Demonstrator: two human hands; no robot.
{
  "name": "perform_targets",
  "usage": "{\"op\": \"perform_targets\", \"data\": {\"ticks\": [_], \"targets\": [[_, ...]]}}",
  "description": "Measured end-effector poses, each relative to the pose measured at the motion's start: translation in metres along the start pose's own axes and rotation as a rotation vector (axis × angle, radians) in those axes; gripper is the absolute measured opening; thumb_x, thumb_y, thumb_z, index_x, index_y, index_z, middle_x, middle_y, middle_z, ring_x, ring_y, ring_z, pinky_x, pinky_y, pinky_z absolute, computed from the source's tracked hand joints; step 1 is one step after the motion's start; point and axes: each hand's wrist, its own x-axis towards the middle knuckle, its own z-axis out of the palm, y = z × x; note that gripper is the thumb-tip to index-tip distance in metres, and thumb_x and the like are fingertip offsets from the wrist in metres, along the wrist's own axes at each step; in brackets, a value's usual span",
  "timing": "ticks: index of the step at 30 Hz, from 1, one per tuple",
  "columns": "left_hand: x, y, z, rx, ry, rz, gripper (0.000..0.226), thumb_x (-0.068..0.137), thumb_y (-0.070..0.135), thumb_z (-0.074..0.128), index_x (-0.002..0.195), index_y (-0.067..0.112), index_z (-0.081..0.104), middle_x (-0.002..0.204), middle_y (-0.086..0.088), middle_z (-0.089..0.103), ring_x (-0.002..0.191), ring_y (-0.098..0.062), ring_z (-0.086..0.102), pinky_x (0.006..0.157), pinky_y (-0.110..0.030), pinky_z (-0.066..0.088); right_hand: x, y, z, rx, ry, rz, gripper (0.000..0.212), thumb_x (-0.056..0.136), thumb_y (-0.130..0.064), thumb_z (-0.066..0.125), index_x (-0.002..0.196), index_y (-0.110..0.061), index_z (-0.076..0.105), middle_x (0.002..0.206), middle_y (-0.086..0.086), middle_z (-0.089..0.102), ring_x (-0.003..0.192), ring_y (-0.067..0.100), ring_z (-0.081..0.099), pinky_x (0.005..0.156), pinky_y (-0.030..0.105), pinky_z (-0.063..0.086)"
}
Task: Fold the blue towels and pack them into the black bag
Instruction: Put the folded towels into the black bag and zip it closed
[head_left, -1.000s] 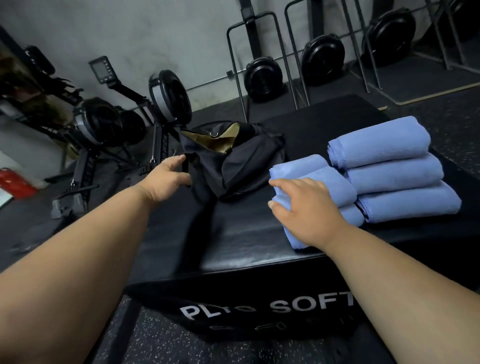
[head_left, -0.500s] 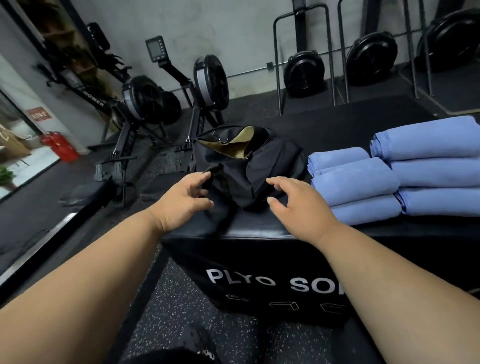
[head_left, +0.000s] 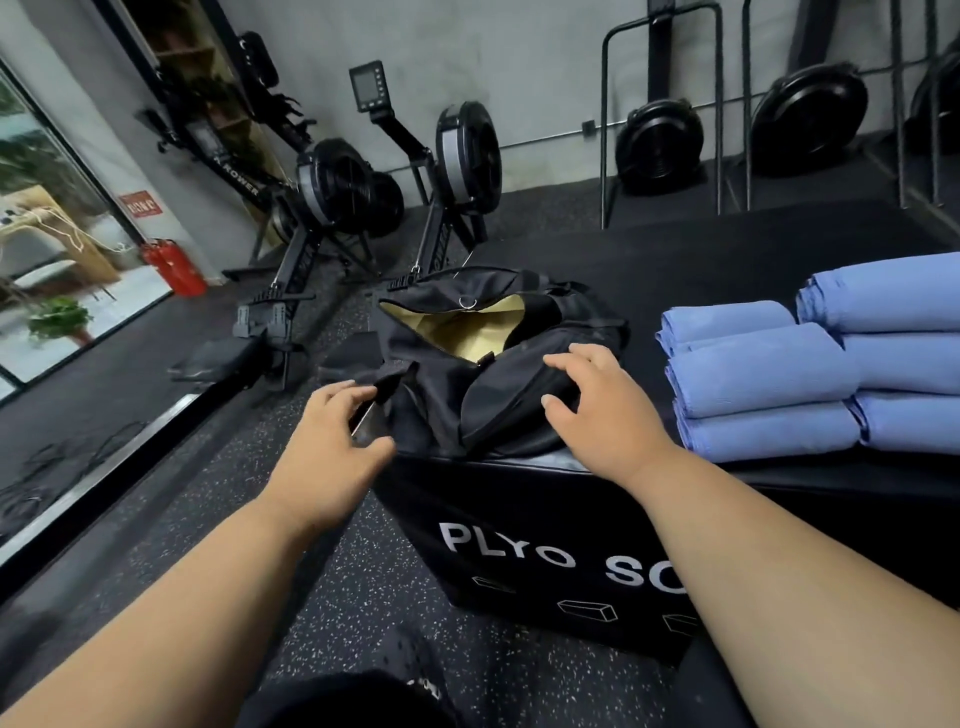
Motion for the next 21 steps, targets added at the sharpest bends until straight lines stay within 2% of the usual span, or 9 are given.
{"op": "perform_targets", "data": {"ticks": [3,6,9,12,13,15,18,21], "targets": [[-0.005,0.034,0.016,0.109,0.138,0.191,0.058,0.084,0.028,0.071,0.141,0.024,0.057,0.148,0.006,0.045,0.142,-0.013,0.041,0.121,-0.028,0.027,0.003,0.006,0.000,-0.005,-0.004,0.042,0.053,0.099,-0.040,0.061,0.150,-0.038,0.049,0.167,-0.010,0.025,0.127,0.021,0.056,0.097,0.033,0.044],[0.004,0.065,0.034,0.141,0.117,0.303,0.059,0.083,0.035,0.068,0.141,0.029,0.055,0.151,0.009,0.044,0.143,-0.014,0.039,0.120,-0.026,0.026,0.006,0.014,-0.003,0.012,-0.007,0.115,0.059,0.098,-0.041,0.062,0.154,-0.041,0.042,0.172,-0.011,0.017,0.122,0.021,0.061,0.094,0.034,0.045],[0.020,0.081,0.048,0.096,0.051,0.218,0.066,0.086,0.041,0.069,0.148,0.027,0.049,0.159,0.007,0.037,0.145,-0.016,0.041,0.117,-0.028,0.031,0.010,0.019,-0.004,0.051,-0.029,0.167,0.069,0.097,-0.042,0.062,0.159,-0.044,0.032,0.173,-0.015,0.011,0.122,0.017,0.061,0.096,0.035,0.046],[0.035,0.081,0.063,0.134,-0.092,0.074,0.094,0.082,0.061,0.071,0.160,0.025,0.032,0.168,0.004,0.025,0.150,-0.020,0.038,0.120,-0.037,0.036,0.016,0.021,-0.004,0.053,-0.048,0.167,0.078,0.097,-0.040,0.063,0.162,-0.048,0.021,0.174,-0.018,0.007,0.093,0.004,0.063,0.088,0.034,0.048],[0.038,0.079,0.068,0.171,-0.133,0.043,0.104,0.079,0.068,0.072,0.163,0.026,0.026,0.170,0.002,0.022,0.151,-0.023,0.036,0.121,-0.040,0.035,0.019,0.021,-0.004,0.052,-0.047,0.161,0.079,0.097,-0.039,0.062,0.162,-0.049,0.018,0.173,-0.018,0.008,0.089,0.002,0.062,0.088,0.035,0.049],[0.039,0.073,0.078,0.222,-0.198,0.005,0.118,0.073,0.073,0.076,0.164,0.029,0.018,0.171,0.000,0.021,0.152,-0.029,0.035,0.122,-0.044,0.035,0.026,0.022,-0.003,0.053,-0.035,0.144,0.080,0.098,-0.035,0.060,0.164,-0.047,0.017,0.172,-0.015,0.018,0.096,0.009,0.063,0.089,0.035,0.049],[0.037,0.062,0.092,0.260,-0.261,0.009,0.124,0.072,0.061,0.085,0.165,0.034,0.008,0.172,-0.003,0.017,0.152,-0.033,0.034,0.123,-0.045,0.033,0.036,0.025,-0.002,0.050,-0.039,0.151,0.076,0.101,-0.028,0.057,0.165,-0.039,0.019,0.163,-0.009,0.037,0.115,0.019,0.061,0.087,0.034,0.045],[0.032,0.047,0.102,0.275,-0.234,0.031,0.116,0.077,0.037,0.083,0.165,0.035,0.007,0.171,-0.005,0.017,0.147,-0.037,0.039,0.120,-0.046,0.037,0.039,0.030,-0.001,0.021,-0.074,0.155,0.064,0.103,-0.028,0.057,0.162,-0.033,0.033,0.138,-0.007,0.053,0.113,0.017,0.059,0.087,0.031,0.041]]}}
